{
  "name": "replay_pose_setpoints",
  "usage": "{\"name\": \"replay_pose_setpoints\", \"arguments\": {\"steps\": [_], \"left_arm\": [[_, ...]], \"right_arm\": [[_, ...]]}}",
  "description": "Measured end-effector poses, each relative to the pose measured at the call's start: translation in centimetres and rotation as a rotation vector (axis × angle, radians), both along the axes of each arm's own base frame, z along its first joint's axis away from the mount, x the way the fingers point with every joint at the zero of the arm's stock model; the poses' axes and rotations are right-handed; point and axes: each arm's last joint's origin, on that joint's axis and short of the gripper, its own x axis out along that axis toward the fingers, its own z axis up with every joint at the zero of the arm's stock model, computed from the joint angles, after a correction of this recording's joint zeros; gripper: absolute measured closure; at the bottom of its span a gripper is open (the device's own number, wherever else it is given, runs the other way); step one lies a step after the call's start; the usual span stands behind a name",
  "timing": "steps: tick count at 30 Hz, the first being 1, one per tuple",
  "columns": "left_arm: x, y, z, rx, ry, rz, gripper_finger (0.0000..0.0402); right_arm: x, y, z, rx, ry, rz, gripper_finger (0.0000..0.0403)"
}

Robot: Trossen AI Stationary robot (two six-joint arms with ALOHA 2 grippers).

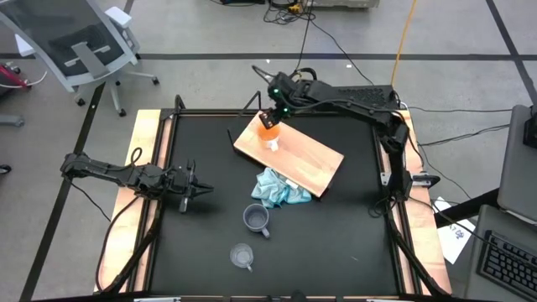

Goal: Stack small to large cups/mugs on shelf
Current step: Put the orange mug on the shelf, then adjust the position of the orange mug

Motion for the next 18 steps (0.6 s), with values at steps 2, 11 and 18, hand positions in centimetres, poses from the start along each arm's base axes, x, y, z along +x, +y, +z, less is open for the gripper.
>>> {"name": "replay_pose_setpoints", "arguments": {"steps": [2, 11, 18], "left_arm": [[0.0, 0.0, 0.0, -0.001, 0.002, -0.007, 0.0371], [0.0, 0.0, 0.0, 0.002, 0.002, -0.012, 0.0371], [0.0, 0.0, 0.0, 0.003, -0.003, -0.012, 0.0371]], "right_arm": [[-0.7, 0.7, 1.5, -0.026, -0.021, 0.029, 0.0227], [-3.6, 7.0, 7.8, -0.179, -0.101, 0.265, 0.0321], [-6.8, 14.1, 10.6, -0.309, -0.138, 0.417, 0.0392]]}}
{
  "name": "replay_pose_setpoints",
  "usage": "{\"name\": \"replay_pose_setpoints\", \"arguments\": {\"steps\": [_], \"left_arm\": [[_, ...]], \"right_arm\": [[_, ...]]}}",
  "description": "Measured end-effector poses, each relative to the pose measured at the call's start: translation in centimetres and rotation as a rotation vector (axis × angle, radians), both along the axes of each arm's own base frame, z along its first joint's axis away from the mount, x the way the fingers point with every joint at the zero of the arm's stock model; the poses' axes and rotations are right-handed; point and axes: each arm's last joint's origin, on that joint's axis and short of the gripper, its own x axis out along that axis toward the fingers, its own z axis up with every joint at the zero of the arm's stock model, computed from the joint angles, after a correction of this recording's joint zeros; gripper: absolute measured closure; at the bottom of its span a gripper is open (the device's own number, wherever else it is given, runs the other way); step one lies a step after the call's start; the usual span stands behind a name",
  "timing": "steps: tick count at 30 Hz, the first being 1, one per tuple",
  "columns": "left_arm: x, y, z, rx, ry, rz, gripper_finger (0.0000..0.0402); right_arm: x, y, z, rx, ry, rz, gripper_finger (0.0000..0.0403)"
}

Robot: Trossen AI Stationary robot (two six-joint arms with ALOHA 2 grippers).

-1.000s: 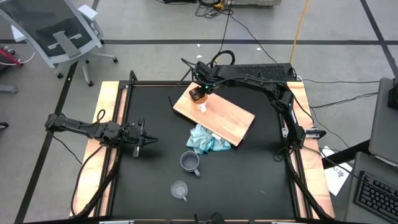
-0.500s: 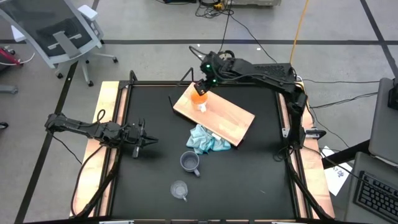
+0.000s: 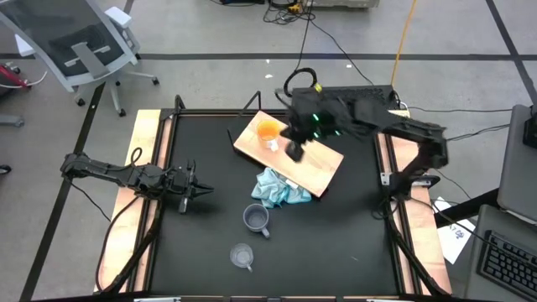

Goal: Stack small to large cups/mugs on shelf
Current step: Adjust the position of the orange mug

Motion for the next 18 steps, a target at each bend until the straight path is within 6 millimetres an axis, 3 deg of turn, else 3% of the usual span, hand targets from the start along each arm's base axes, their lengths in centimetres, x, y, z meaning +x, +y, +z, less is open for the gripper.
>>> {"name": "replay_pose_setpoints", "arguments": {"steps": [4, 7, 13, 18], "left_arm": [[0.0, 0.0, 0.0, 0.0, -0.001, 0.0, 0.0371], [0.0, 0.0, 0.0, -0.001, -0.001, 0.0, 0.0371], [0.0, 0.0, 0.0, -0.001, -0.001, 0.0, 0.0371], [0.0, 0.0, 0.0, -0.001, -0.002, 0.0, 0.0371]], "right_arm": [[-3.2, 3.4, 0.1, -0.063, -0.02, 0.003, 0.0401], [-5.6, 5.5, -1.1, -0.057, -0.065, 0.015, 0.04], [-9.3, 8.8, -5.4, -0.015, -0.22, 0.072, 0.0402], [-10.9, 10.6, -9.3, 0.023, -0.344, 0.167, 0.0403]]}}
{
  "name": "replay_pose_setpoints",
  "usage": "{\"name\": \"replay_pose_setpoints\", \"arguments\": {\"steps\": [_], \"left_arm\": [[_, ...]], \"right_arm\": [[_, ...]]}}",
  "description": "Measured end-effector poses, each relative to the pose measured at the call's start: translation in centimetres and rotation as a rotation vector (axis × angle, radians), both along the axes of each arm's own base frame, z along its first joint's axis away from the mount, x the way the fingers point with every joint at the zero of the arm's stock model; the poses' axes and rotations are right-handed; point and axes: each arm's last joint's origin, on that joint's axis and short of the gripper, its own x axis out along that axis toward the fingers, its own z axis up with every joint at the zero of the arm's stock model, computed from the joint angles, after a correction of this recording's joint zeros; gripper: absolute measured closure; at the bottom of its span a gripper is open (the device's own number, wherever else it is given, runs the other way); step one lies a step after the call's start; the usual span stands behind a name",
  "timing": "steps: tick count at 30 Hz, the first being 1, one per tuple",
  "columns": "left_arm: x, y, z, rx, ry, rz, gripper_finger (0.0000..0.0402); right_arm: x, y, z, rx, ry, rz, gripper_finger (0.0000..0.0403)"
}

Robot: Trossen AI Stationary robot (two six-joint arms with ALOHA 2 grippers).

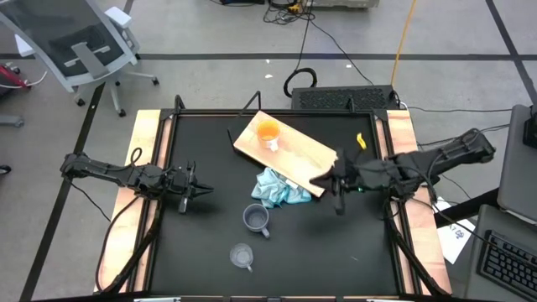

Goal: Stack small to large cups/mugs on shelf
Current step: Adjust the position of the orange mug

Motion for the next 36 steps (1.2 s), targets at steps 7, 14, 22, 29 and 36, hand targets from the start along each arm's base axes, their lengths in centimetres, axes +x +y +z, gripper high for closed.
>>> {"name": "replay_pose_setpoints", "arguments": {"steps": [7, 14, 22, 29, 36], "left_arm": [[0.0, 0.0, 0.0, -0.001, 0.0, 0.0, 0.0371], [0.0, 0.0, 0.0, -0.001, -0.001, 0.0, 0.0371], [0.0, 0.0, 0.0, -0.001, -0.003, 0.001, 0.0371], [0.0, 0.1, 0.2, -0.001, -0.019, 0.027, 0.0371], [0.0, 0.1, 0.2, -0.008, -0.018, 0.03, 0.0371]], "right_arm": [[-1.5, 1.8, -4.1, -0.023, -0.068, 0.103, 0.0403], [-2.7, 3.5, -6.2, -0.125, -0.089, 0.217, 0.0403], [-4.7, 3.3, -9.2, -0.091, -0.233, 0.259, 0.0403], [-7.4, 1.0, -10.3, -0.089, -0.314, 0.229, 0.0403], [-9.7, -0.4, -12.4, -0.05, -0.378, 0.22, 0.0403]]}}
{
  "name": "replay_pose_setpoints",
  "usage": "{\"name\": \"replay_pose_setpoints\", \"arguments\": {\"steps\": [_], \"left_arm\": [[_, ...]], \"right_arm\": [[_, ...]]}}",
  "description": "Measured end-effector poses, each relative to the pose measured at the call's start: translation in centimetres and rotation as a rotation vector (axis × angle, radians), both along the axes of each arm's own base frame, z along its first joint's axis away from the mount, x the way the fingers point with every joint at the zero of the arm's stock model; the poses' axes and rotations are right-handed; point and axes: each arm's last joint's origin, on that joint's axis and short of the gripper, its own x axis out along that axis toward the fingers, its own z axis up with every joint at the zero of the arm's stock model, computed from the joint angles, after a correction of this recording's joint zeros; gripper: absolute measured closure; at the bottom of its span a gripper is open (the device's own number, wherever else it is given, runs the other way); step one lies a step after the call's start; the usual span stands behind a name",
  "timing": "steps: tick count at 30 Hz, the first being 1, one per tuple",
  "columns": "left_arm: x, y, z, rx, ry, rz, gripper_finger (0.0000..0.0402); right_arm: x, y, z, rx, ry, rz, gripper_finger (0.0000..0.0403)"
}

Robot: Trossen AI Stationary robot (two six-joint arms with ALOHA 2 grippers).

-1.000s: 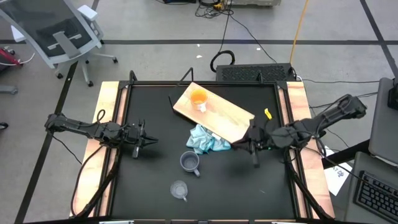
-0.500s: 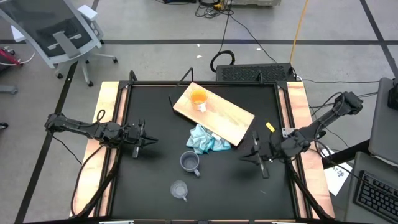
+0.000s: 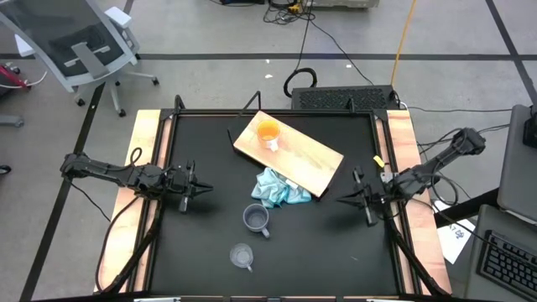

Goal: Stack small to large cups/mugs on shelf
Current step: Adjust the position of the orange mug

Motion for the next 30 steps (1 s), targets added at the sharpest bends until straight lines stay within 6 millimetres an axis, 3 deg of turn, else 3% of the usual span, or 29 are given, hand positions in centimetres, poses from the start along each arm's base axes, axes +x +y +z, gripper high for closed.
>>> {"name": "replay_pose_setpoints", "arguments": {"steps": [9, 15, 30], "left_arm": [[0.0, 0.0, 0.0, -0.002, -0.002, 0.0, 0.0371], [0.0, 0.0, 0.0, 0.01, -0.004, -0.001, 0.0371], [0.0, 0.0, 0.1, -0.07, -0.004, 0.004, 0.0371]], "right_arm": [[-0.7, -0.5, -3.1, 0.014, -0.053, -0.001, 0.0403], [-1.0, -0.6, -2.2, 0.049, -0.184, -0.006, 0.0403], [-0.9, -0.6, -2.4, -0.011, -0.173, -0.009, 0.0403]]}}
